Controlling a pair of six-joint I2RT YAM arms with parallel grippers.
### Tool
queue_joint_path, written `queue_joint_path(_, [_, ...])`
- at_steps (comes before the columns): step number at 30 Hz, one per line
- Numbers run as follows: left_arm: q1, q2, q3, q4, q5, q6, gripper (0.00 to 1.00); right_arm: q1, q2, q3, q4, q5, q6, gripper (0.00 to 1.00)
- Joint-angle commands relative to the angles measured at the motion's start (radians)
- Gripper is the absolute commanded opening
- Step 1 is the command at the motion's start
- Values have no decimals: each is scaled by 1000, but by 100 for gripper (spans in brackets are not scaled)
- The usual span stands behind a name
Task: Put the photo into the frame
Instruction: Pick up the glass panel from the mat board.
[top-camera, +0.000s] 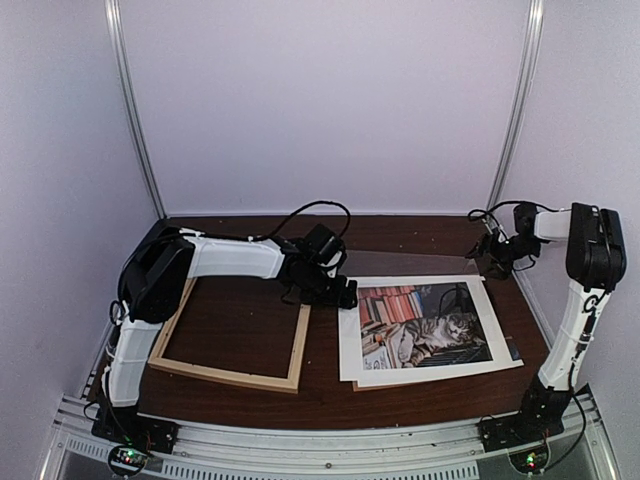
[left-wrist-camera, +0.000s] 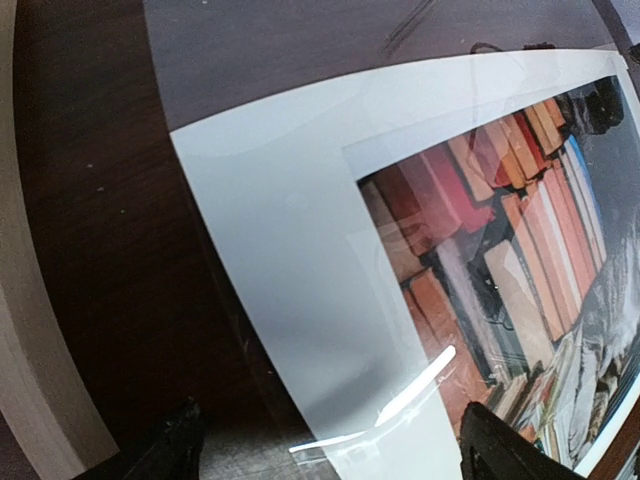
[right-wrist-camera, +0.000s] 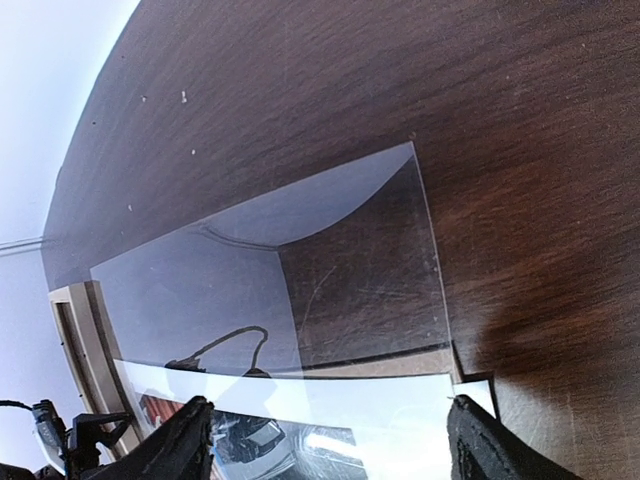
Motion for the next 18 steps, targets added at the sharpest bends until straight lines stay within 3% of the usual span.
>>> queue_joint_path(1, [20, 13, -49, -141, -86, 16, 90, 13, -26, 6, -45, 92, -22, 80])
queue_joint_path(7, [20, 29, -24, -162, 0, 27, 91, 32, -104, -39, -113, 244, -62, 80])
queue_joint_path(18, [20, 30, -5, -187, 60, 35, 91, 130, -321, -237, -180, 350, -41, 78])
